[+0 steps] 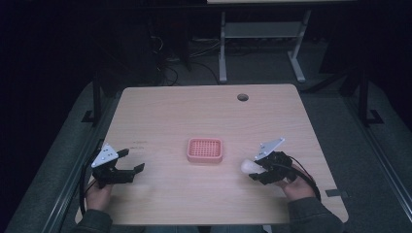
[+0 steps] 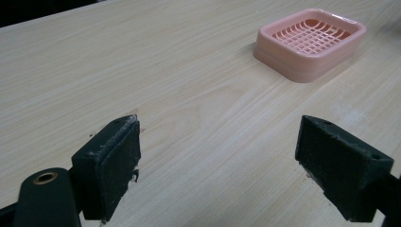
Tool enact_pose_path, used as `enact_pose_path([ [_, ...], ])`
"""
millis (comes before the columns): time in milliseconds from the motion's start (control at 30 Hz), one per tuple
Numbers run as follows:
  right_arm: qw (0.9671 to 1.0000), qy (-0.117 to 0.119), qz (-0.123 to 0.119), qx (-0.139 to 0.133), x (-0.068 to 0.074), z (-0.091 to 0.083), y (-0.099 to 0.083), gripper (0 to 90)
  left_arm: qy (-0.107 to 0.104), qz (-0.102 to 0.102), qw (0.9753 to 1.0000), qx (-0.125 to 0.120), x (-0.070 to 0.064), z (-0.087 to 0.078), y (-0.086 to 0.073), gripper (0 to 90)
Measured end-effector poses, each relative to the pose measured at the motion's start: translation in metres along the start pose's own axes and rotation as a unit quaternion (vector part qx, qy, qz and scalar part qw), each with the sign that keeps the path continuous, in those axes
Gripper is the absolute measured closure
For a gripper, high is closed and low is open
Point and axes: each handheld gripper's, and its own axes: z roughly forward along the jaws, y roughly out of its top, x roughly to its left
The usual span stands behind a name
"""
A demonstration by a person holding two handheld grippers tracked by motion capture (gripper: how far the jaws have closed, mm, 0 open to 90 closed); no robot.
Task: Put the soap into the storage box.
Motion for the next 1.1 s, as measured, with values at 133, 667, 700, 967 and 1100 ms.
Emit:
enact_pose_path([
  [133, 1.0000, 0.005, -0.001, 0.000, -0.003, -0.001, 0.005, 48.0, 0.001, -0.008, 1.0000, -0.005, 0.000, 0.000, 0.000, 14.4],
  [667, 0.9997, 0.015, -0.012, 0.016, -0.010, 0.006, 0.023, 48.0, 0.001, -0.010, 0.9999, -0.007, 0.001, -0.001, 0.000, 14.4],
  [700, 0.9996, 0.016, -0.013, 0.017, -0.011, 0.007, 0.024, 48.0, 0.002, -0.009, 0.9999, -0.006, 0.001, -0.001, 0.000, 14.4],
  [967, 0.9993, 0.024, -0.026, 0.012, -0.012, 0.008, 0.039, 48.0, 0.001, -0.009, 0.9999, -0.006, 0.002, -0.002, 0.000, 14.4],
  [1100, 0.9989, 0.027, -0.034, 0.019, -0.013, 0.011, 0.049, 48.0, 0.001, -0.009, 0.9999, -0.006, 0.002, -0.002, 0.000, 14.4],
])
